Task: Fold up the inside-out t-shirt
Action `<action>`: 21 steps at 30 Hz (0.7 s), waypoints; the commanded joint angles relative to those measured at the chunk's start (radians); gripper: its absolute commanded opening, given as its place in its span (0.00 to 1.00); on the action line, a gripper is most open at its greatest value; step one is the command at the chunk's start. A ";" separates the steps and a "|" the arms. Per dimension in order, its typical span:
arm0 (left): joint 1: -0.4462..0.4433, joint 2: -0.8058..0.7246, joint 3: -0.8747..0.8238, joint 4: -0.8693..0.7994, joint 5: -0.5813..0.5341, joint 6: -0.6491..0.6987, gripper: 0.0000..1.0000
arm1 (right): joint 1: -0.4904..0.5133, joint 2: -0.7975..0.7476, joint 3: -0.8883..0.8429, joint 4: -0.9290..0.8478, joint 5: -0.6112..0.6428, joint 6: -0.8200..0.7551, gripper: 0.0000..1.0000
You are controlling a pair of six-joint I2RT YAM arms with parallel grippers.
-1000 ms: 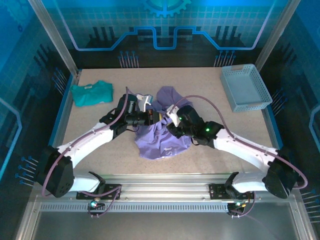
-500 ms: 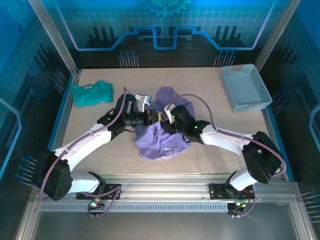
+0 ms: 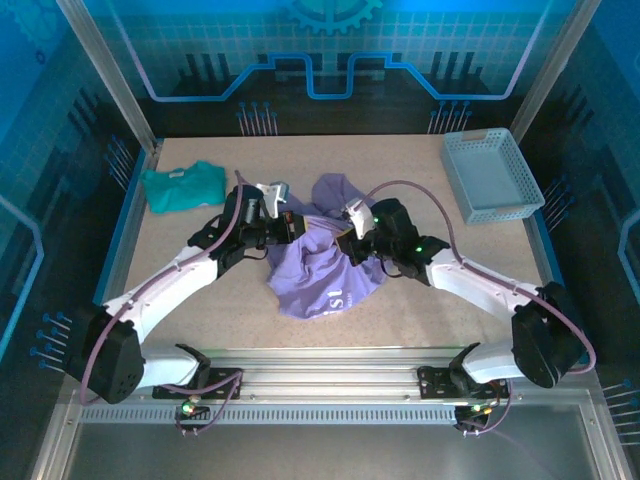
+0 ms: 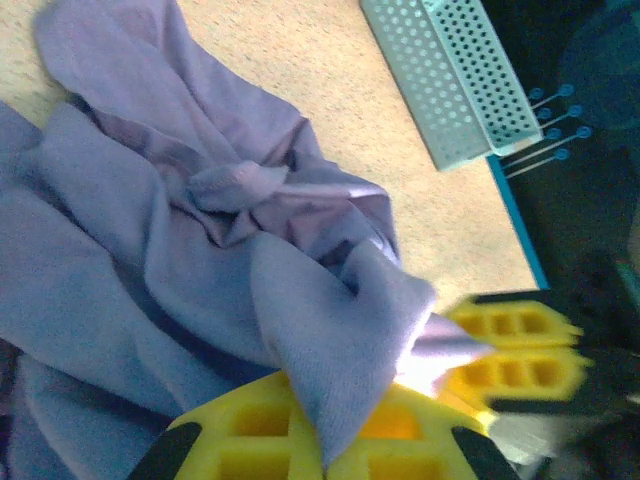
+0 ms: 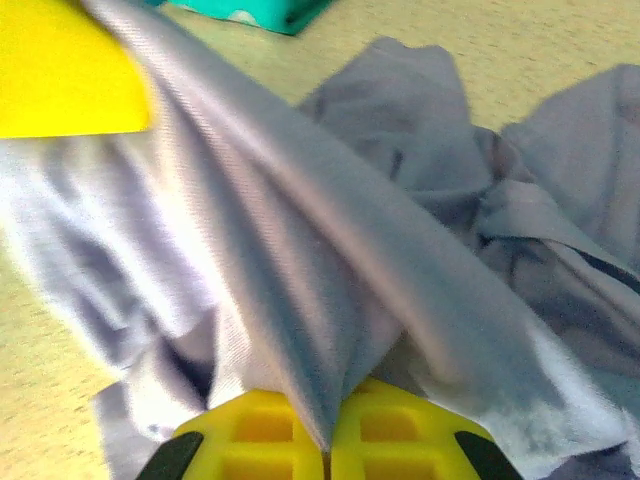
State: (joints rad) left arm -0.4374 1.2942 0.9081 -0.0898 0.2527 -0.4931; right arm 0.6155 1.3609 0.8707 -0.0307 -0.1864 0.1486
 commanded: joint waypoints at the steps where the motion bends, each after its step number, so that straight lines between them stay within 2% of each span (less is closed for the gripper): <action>1: 0.021 0.036 0.031 -0.010 -0.162 0.070 0.00 | -0.038 -0.024 0.003 -0.054 -0.219 -0.021 0.00; 4: 0.020 0.064 0.024 0.019 -0.192 0.106 0.00 | -0.062 -0.025 0.004 -0.009 -0.323 0.016 0.00; 9: 0.000 0.029 -0.029 0.056 -0.176 0.146 0.39 | -0.079 0.009 0.065 -0.010 -0.393 0.053 0.00; 10: -0.016 0.001 -0.050 0.057 -0.196 0.161 0.45 | -0.082 0.017 0.076 -0.022 -0.393 0.062 0.00; 13: -0.084 -0.090 -0.110 0.057 -0.279 0.227 0.54 | -0.089 0.037 0.112 -0.060 -0.396 0.077 0.00; 16: -0.141 -0.156 -0.136 0.050 -0.300 0.266 0.58 | -0.088 0.055 0.137 -0.088 -0.394 0.078 0.00; 21: -0.172 -0.168 -0.125 0.071 -0.168 0.299 0.57 | -0.088 0.072 0.158 -0.111 -0.384 0.070 0.00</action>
State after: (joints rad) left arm -0.6041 1.1252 0.7803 -0.0399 0.0277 -0.2508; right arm 0.5400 1.4185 0.9939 -0.1066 -0.5476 0.2131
